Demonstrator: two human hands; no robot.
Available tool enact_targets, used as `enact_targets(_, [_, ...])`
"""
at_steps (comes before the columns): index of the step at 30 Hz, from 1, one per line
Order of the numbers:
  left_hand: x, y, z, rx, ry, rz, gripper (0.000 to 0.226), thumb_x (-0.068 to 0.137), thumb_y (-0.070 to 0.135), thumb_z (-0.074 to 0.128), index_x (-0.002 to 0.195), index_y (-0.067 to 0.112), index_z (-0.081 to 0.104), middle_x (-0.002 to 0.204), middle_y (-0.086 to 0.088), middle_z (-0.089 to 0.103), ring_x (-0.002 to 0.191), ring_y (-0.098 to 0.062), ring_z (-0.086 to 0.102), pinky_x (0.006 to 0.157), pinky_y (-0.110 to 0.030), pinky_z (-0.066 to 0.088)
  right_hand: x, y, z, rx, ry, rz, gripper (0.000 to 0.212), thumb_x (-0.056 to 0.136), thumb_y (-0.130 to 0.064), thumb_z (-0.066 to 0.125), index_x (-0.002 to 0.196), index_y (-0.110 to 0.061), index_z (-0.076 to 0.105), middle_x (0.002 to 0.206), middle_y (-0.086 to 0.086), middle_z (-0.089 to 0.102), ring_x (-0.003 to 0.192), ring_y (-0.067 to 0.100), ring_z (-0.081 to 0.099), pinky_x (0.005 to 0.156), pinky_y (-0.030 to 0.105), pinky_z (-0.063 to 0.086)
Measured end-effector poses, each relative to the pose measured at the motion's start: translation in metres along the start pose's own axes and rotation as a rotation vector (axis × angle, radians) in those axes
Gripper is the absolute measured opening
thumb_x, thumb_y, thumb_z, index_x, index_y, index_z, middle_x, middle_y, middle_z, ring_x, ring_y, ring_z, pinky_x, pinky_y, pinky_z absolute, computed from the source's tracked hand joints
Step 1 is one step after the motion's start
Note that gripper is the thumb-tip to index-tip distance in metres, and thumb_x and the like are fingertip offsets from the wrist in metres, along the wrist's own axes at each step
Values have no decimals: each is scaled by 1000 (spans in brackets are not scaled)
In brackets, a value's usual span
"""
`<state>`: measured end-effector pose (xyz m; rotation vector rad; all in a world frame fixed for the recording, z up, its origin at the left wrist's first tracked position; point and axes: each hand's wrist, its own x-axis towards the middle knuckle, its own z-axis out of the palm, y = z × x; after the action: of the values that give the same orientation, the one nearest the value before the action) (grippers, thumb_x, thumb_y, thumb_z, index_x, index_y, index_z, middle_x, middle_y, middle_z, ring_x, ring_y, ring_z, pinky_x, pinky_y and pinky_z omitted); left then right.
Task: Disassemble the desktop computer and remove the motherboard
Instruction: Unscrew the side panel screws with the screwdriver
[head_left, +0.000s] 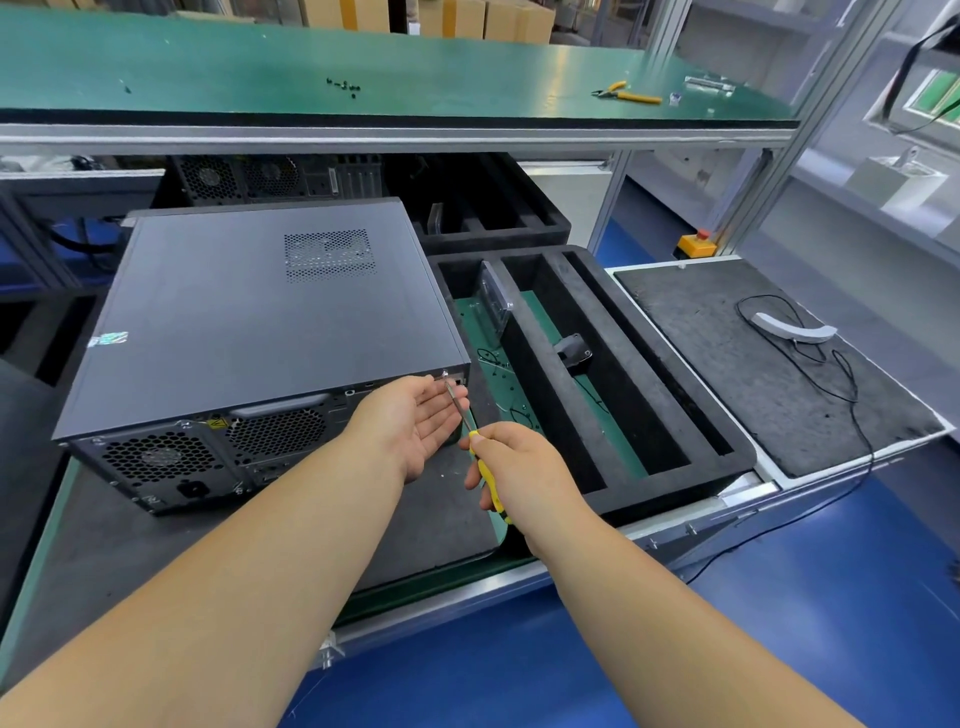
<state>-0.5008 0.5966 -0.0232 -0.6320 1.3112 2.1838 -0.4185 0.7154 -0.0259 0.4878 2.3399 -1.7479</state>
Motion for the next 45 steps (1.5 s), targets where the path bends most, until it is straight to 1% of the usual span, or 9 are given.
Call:
enact_targets(8, [-1, 2, 2, 12, 6, 14, 20, 95, 15, 49, 93, 7, 68, 85, -5, 75, 73, -13, 72, 60, -22, 53, 4, -4, 1, 43, 23, 5, 20, 97, -28, 47, 96, -24, 66, 62, -4, 65, 49, 9, 50, 60, 30, 45])
enact_targets(15, [2, 0, 2, -7, -21, 9, 20, 96, 23, 54, 96, 8, 67, 78, -2, 76, 67, -10, 73, 48, -17, 53, 6, -4, 2, 59, 40, 8, 20, 96, -29, 48, 95, -25, 67, 62, -5, 65, 52, 9, 52, 65, 33, 48])
enact_targets(19, [4, -2, 3, 13, -23, 28, 19, 94, 26, 59, 95, 10, 68, 80, 0, 76, 69, -8, 73, 52, -17, 53, 4, -5, 3, 92, 47, 27, 14, 94, -29, 54, 95, -23, 66, 64, -6, 63, 55, 9, 51, 53, 24, 44])
enact_targets(21, [4, -3, 5, 10, 0, 32, 20, 92, 29, 62, 96, 10, 68, 82, -1, 76, 70, -9, 73, 55, -19, 55, 2, -6, 4, 147, 31, 72, 10, 93, -29, 60, 97, -22, 66, 72, -3, 62, 60, 9, 52, 49, 20, 43])
enact_targets(24, [3, -2, 9, 4, 49, 30, 22, 90, 30, 64, 95, 9, 69, 79, -1, 76, 67, -9, 73, 52, -20, 55, 2, -13, 6, 400, -31, 255, 23, 92, -29, 63, 104, -11, 68, 73, 5, 60, 59, 12, 52, 55, 24, 43])
enact_targets(28, [3, -3, 11, 31, 83, 39, 19, 90, 30, 64, 90, 11, 69, 74, 3, 75, 61, -3, 70, 45, -16, 50, 3, -19, 2, 634, -177, 423, 42, 95, -28, 43, 110, 3, 67, 66, 9, 58, 51, 14, 48, 49, 24, 42])
enact_targets(31, [3, -3, 10, 18, 83, 44, 17, 90, 26, 65, 92, 10, 69, 76, 1, 75, 63, -4, 71, 45, -15, 49, 3, -19, 0, 607, -173, 425, 32, 94, -22, 45, 96, 0, 68, 65, 9, 60, 51, 14, 50, 50, 24, 44])
enact_targets(37, [3, -1, 8, 26, 67, 41, 19, 91, 27, 64, 93, 9, 69, 79, -1, 76, 65, -6, 72, 50, -17, 52, 3, -13, 1, 568, -130, 387, 24, 96, -24, 58, 96, -2, 67, 67, 5, 63, 53, 14, 61, 54, 24, 51])
enact_targets(45, [-1, 1, 8, 61, 55, 46, 28, 97, 32, 53, 98, 7, 68, 85, -3, 76, 75, -11, 72, 54, -20, 55, 3, -11, 7, 517, -85, 313, 17, 89, -22, 68, 91, -10, 57, 68, 4, 55, 48, 11, 51, 48, 23, 44])
